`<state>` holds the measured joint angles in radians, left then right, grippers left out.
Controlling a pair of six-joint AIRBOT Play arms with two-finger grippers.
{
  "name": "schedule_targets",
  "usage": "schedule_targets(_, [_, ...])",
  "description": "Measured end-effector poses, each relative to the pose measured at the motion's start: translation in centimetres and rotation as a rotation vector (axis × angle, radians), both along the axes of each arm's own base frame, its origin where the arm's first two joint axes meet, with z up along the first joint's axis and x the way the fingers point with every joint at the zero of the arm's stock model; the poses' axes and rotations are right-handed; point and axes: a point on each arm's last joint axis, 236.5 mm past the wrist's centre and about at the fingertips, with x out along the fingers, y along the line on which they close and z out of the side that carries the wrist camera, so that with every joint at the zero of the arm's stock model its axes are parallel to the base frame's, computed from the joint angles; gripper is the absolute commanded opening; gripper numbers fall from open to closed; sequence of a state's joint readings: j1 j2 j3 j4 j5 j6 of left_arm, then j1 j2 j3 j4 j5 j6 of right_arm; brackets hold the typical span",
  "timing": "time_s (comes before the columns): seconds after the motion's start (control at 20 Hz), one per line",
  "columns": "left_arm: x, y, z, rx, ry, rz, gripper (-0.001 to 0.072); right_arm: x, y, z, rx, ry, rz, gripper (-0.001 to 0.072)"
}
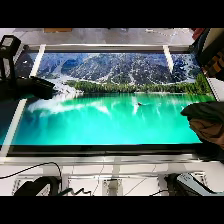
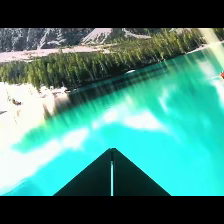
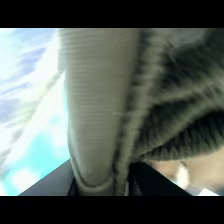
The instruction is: Fold the clothes and pants, and hang the long-sleeved shirts on hangers.
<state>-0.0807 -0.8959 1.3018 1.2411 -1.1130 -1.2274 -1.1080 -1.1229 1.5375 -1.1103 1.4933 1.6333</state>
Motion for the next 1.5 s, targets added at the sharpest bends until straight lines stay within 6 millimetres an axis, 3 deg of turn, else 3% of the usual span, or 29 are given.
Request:
schedule_targets(0.1, [-0.1,0.0,0.0,0.0,0.001,0.0,0.0017,-6.3,-2.5,-0.8,-0.002,0.119,-0.188,0.0034])
schedule_targets(0.2, [-0.2,0.1,0.0,0.001,0.002,0.001,0.0017,-11.2,-4.3,-0.7,-0.018,0.18,-0.359,0.0044])
schedule_targets(0.25, [-0.2,0.1,0.0,0.001,0.003,0.001,0.0017,-13.1,-4.9,-0.6,-0.025,0.2,-0.428,0.0147])
schedule_targets(0.3, [-0.2,0.1,0.0,0.002,0.004,0.001,0.0017,-14.7,-5.4,-0.5,-0.027,0.211,-0.494,0.038])
schedule_targets(0.35, [-0.2,0.1,0.0,0.001,0.003,0.001,0.0017,-15.7,-5.7,-0.4,-0.025,0.212,-0.547,0.0569])
schedule_targets(0.45, [-0.3,0.1,0.0,0.002,0.004,0.0,0.0016,-17.0,-6.2,-0.2,-0.02,0.205,-0.623,0.0544])
schedule_targets(0.5, [-0.3,0.1,0.0,0.002,0.004,0.001,0.0017,-17.1,-6.4,-0.1,-0.018,0.189,-0.64,0.0484])
schedule_targets(0.55, [-0.3,0.1,0.0,0.002,0.004,0.0,0.0017,-16.9,-6.4,0.0,-0.011,0.173,-0.645,0.036])
schedule_targets(0.65, [-0.3,0.1,0.0,0.002,0.004,0.001,0.0017,-16.1,-6.3,0.0,0.005,0.143,-0.636,0.0043])
schedule_targets(0.8, [-0.3,0.1,0.0,0.002,0.004,0.0,0.0017,-12.9,-5.4,0.1,0.02,0.105,-0.544,0.0034])
schedule_targets(0.95, [-0.3,0.1,0.0,0.002,0.004,0.001,0.0017,-7.1,-2.7,0.3,-0.009,0.1,-0.311,0.0034])
schedule_targets(1.1, [-0.3,0.1,0.0,0.002,0.004,0.0,0.0017,-0.7,2.3,0.1,-0.094,0.144,0.017,0.0034])
schedule_targets(1.2, [-0.3,0.1,0.0,0.002,0.004,0.0,0.0017,2.4,6.1,-0.2,-0.176,0.19,0.228,0.0034])
schedule_targets(1.3, [-0.3,0.1,0.0,0.002,0.004,0.0,0.0017,4.4,9.2,-0.4,-0.247,0.229,0.384,0.0035])
schedule_targets(1.5, [-0.3,0.1,0.0,0.002,0.004,0.001,0.0017,5.6,11.7,-0.6,-0.331,0.276,0.515,0.0034])
